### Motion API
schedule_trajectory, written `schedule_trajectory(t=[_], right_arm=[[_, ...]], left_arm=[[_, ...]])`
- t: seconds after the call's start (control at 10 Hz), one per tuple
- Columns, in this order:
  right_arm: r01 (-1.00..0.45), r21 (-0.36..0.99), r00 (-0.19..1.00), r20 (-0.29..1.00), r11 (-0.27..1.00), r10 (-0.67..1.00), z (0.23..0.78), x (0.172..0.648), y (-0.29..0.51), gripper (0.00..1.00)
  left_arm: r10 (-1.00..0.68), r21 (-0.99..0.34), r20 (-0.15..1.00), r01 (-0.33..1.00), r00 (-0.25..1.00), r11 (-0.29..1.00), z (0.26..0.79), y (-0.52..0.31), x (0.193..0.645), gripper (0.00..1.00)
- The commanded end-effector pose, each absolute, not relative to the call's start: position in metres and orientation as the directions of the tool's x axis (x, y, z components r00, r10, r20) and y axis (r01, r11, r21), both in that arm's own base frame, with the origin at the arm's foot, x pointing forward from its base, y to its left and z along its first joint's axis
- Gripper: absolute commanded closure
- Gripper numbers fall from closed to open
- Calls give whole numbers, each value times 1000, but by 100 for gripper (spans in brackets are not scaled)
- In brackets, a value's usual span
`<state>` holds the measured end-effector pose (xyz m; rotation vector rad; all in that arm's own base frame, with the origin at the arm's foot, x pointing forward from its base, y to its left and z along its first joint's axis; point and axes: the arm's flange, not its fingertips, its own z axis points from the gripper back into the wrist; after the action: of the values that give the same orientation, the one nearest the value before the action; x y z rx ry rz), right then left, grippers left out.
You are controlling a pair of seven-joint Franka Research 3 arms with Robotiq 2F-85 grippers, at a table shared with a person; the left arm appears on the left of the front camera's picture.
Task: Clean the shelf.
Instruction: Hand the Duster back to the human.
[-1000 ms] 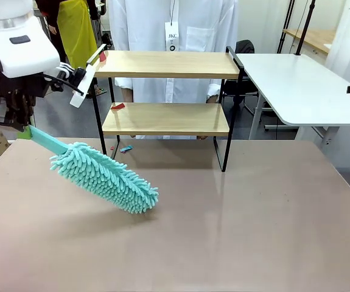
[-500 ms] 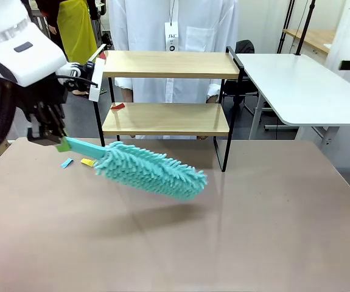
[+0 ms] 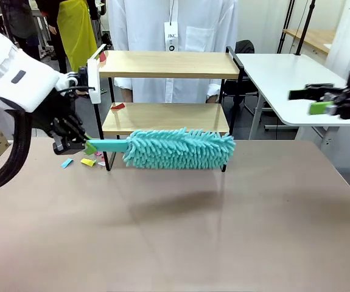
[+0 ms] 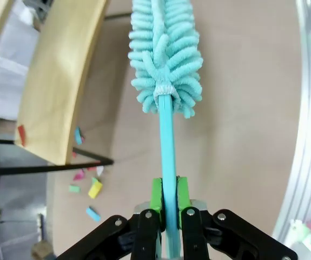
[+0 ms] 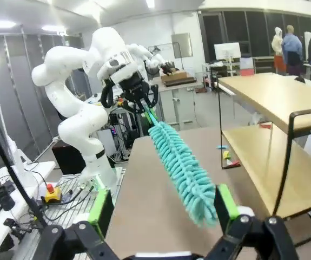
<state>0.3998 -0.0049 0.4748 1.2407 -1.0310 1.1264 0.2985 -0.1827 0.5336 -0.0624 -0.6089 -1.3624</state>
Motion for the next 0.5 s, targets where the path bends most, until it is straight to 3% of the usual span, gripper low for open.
schedule_trajectory(t=[0.0, 0.3, 0.4], right_arm=[[-993, 112, 114, 992, 34, 52, 472, 401, 25, 0], [-988, 118, 125, 991, 101, 57, 463, 416, 34, 0], [-990, 136, 139, 988, 45, 70, 469, 408, 34, 0]], left_arm=[[-846, 257, 533, 953, -4, 158, 478, -165, 295, 87], [-804, 263, 585, 963, -110, 60, 458, -153, 305, 87], [-790, 246, 605, 967, -96, 70, 452, -148, 309, 87]])
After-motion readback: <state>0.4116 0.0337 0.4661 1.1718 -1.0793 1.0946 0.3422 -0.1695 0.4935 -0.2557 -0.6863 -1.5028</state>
